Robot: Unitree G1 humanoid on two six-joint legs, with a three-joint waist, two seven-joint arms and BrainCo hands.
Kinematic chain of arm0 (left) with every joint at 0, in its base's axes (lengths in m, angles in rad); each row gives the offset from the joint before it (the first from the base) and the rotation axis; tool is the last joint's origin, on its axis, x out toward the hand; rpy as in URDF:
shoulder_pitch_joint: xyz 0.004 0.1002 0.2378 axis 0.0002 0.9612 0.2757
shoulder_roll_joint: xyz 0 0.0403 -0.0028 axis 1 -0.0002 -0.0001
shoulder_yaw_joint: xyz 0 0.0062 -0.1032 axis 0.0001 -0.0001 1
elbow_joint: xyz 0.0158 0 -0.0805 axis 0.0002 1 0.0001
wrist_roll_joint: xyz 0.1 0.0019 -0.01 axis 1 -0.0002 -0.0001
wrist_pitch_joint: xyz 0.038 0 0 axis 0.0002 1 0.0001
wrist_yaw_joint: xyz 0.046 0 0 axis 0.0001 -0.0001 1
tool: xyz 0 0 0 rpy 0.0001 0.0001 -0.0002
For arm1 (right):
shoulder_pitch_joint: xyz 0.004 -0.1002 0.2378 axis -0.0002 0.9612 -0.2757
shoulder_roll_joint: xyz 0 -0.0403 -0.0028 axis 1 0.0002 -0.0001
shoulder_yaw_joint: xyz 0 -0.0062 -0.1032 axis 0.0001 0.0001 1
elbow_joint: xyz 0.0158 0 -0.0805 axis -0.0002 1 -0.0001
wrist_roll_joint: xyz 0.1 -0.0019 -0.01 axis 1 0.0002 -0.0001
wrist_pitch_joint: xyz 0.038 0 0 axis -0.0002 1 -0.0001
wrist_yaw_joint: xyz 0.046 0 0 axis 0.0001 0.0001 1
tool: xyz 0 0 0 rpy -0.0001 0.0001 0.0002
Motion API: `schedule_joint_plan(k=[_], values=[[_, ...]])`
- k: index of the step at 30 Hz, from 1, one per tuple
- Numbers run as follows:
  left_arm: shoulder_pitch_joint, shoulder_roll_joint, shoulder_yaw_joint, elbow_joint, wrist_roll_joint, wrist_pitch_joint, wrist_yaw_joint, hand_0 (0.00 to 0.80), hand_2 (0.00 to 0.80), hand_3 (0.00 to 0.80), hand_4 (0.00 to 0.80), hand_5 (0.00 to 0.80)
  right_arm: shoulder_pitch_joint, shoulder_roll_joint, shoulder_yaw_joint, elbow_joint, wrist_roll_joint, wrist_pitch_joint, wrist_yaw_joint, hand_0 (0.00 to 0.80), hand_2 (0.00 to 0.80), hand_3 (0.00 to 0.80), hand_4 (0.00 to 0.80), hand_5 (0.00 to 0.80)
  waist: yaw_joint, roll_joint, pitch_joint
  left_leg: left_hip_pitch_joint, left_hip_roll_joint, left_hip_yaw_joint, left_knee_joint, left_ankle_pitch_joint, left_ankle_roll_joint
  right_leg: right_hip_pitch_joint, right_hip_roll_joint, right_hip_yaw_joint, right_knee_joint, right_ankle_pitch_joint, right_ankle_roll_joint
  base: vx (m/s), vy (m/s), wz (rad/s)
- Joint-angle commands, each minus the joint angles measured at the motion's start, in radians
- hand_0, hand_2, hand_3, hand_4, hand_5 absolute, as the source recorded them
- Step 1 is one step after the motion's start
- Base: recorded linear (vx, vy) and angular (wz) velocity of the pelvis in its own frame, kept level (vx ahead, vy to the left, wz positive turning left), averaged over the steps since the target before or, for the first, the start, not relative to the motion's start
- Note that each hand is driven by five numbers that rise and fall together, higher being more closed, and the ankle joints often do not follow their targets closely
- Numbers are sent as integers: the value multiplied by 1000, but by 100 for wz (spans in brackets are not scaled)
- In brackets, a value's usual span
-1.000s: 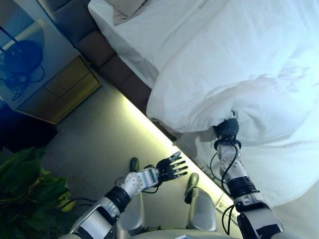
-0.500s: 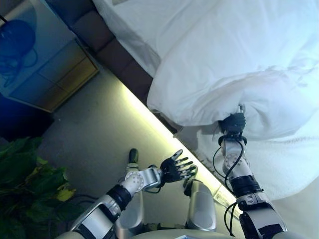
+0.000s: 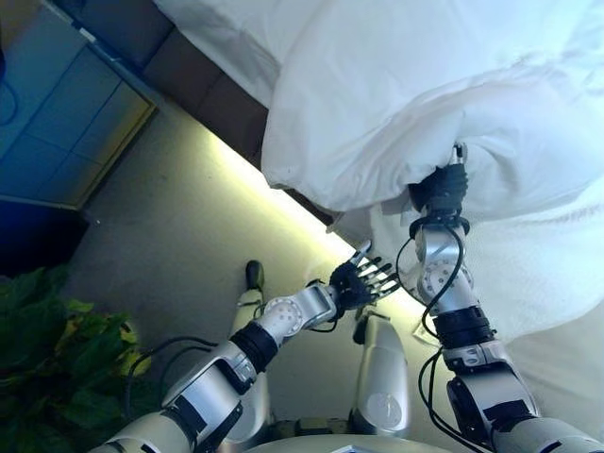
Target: Make the bed neatly
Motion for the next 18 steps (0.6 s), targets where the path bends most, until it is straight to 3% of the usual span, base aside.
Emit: schedule_joint_plan(k=[1,7,14,18], values=[[-58,-143,-2,-21,-106,-47,-40,0,0,0,0,0,-106,-52,-5,-144,-108,28,14,800,800,800,800,800,-16,24,-16,33,75,-9,-33,26,-41,-8,-32,31,-65,146,25,-29,82,-21],[-71,-188,-1,-24,-142,-83,-17,0,0,0,0,0,-130,-55,18,-160,-120,62,0,800,800,800,800,800,-47,38,-3,47,83,16,-37,31,-49,-8,-34,43,-63,142,18,-2,103,-14],[-102,-255,27,55,9,-161,37,0,0,0,0,0,-187,-34,68,-200,-179,85,-52,800,800,800,800,800,-64,37,15,52,88,45,-43,45,-51,-18,-36,63,-67,148,15,-20,69,-13],[-158,-276,89,97,89,-227,51,0,0,0,0,0,-223,-20,103,-206,-192,94,-66,800,800,800,800,800,-75,28,20,50,99,64,-52,56,-55,-18,-30,64,-86,158,16,-33,21,-20]])
